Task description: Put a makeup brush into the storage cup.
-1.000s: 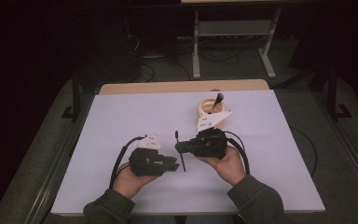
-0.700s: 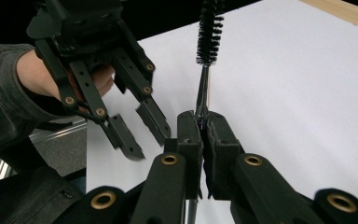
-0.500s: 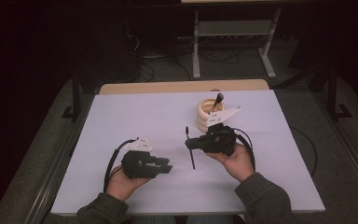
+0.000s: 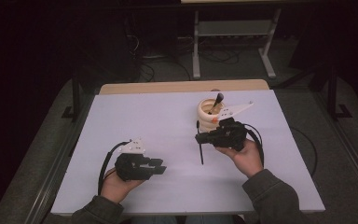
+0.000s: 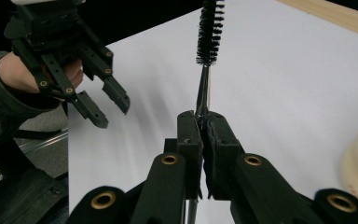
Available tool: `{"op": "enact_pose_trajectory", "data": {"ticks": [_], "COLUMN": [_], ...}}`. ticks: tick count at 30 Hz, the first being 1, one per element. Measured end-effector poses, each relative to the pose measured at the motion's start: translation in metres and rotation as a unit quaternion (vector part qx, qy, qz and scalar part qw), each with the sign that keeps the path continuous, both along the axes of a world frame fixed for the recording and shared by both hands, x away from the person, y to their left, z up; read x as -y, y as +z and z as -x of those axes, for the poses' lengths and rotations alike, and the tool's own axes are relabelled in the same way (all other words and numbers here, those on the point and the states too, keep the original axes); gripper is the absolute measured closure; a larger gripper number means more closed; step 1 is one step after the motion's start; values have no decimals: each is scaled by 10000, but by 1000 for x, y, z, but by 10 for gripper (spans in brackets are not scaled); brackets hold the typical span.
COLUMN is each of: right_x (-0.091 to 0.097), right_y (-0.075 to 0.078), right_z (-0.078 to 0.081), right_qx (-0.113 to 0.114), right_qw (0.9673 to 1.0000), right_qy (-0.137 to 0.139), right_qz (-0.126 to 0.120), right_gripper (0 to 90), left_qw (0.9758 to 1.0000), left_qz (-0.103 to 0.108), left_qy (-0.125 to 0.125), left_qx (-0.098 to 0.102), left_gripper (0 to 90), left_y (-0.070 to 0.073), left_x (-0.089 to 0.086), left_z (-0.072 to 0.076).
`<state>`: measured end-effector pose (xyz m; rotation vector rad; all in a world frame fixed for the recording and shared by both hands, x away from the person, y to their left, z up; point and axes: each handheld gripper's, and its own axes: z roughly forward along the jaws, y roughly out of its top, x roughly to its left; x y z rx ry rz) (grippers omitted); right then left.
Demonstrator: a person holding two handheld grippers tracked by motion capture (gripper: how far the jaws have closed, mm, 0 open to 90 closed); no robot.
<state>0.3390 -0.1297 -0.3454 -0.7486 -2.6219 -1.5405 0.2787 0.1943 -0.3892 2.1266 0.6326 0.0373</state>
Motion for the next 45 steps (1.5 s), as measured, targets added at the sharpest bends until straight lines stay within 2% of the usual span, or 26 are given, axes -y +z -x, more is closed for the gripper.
{"op": "enact_pose_trajectory", "data": {"ticks": [7,13,17,24,26,27,33,45], "right_x": [17,31,37,42,43,44,44,40], "right_y": [11,20,27,42,47,50,62,71], "right_z": [-11,-24,-33,-47,-51,-53,-66,-97], "right_qx": [23,-45,-51,-71,-30,-1,55,-59], "right_qw": [9997,9989,9985,9974,9971,9969,9961,9930], "right_qy": [-225,-470,-548,-711,-755,-778,-879,-1172], "right_qz": [8,17,40,36,42,68,101,96], "right_gripper": [848,848,848,848,848,848,849,848], "left_qw": [10000,9999,9999,9996,9995,9997,9994,9993], "left_qz": [26,51,-19,69,106,30,99,116], "left_qy": [90,161,171,277,304,255,316,338], "left_qx": [-7,9,5,18,15,42,48,50], "left_gripper": [653,652,649,648,648,648,648,644], "left_y": [-2,-2,-3,-2,-2,-1,0,1], "left_x": [-7,-12,-15,-20,-20,-22,-23,-25], "left_z": [2,3,4,4,5,4,5,4]}}
